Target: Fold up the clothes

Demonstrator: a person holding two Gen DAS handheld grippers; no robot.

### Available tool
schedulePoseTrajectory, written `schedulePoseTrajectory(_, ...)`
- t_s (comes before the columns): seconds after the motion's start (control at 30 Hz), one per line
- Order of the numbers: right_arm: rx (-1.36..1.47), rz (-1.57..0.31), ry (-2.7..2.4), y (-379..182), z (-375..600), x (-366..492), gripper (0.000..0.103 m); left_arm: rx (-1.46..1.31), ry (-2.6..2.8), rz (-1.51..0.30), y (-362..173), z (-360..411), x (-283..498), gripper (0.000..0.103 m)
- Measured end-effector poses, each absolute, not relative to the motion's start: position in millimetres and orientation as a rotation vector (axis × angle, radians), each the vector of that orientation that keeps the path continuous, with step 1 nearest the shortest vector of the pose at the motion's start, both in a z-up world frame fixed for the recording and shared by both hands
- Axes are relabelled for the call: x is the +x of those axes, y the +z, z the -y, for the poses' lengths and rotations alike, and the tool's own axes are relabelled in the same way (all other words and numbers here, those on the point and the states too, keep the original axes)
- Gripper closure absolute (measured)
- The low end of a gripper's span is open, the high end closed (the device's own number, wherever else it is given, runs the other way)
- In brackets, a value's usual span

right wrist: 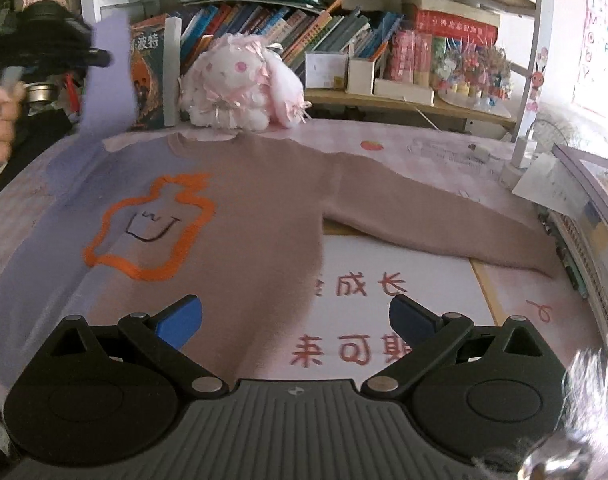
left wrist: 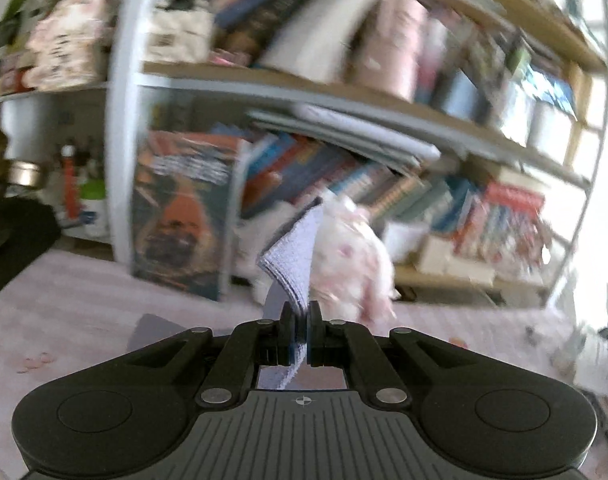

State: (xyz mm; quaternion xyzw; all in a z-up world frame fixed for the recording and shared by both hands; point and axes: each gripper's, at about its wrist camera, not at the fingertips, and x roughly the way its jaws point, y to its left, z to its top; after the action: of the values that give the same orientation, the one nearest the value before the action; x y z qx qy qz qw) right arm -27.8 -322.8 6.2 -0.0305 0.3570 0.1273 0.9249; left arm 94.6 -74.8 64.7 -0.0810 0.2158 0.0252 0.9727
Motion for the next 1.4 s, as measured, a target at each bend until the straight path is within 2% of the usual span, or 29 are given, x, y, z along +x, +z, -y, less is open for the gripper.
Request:
schedulePoseTrajectory(0.3,-0.051,-0.758,0.25,-1.5,359.0,-20.4,0.002,-0.079,0.021,-0.549,24.9,131.4,115.4,0.1)
schedulePoseTrajectory(0.73,-0.07,-0.782,0.263,-5.3,368.7,-13.3,0.002,-0.002,0.004,-0.648,-14.4,168.4,126.8,0.099)
schedulePoseTrajectory(0.9,-0.083,-0.789,0.262,-5.3,368.2,-13.2,0.002,0.023,0.046,-0.597,-19.4,180.2,131.8,0.1)
schedulePoseTrajectory(1.07,-0.108,-0.79,0.269,-5.6,367.0,-16.6,0.002,0.064,0.019,-0.688,-32.8,192.2,140.2,0.099)
schedulePoseTrajectory(1.1,-0.106,-0.795,0.265,-6.3,368.2,-16.5,0.002,0.072,0.013,-0.707,-35.5,194.6,141.9,0.093)
schedulePoseTrajectory(1.23,-0.091,-0.8,0.242,-6.9,373.9,-16.0,0.002,0.105,-0.009,-0.779,-46.2,204.3,148.7,0.087)
schedulePoseTrajectory(1.27,-0.091,-0.798,0.24,-6.4,374.3,-16.2,0.002,0.112,-0.019,-0.796,-48.4,206.5,149.7,0.076)
schedulePoseTrajectory(1.3,-0.092,-0.795,0.239,-5.9,374.4,-16.6,0.002,0.116,-0.059,-0.801,-47.8,207.8,146.8,0.057)
schedulePoseTrajectory(1.33,-0.092,-0.795,0.24,-5.9,374.1,-16.7,0.002,0.118,-0.096,-0.805,-46.8,208.5,143.6,0.049)
schedulePoseTrajectory(1.4,-0.088,-0.796,0.245,-6.3,373.6,-16.1,0.002,0.1,-0.132,-0.782,-38.9,203.3,131.3,0.049)
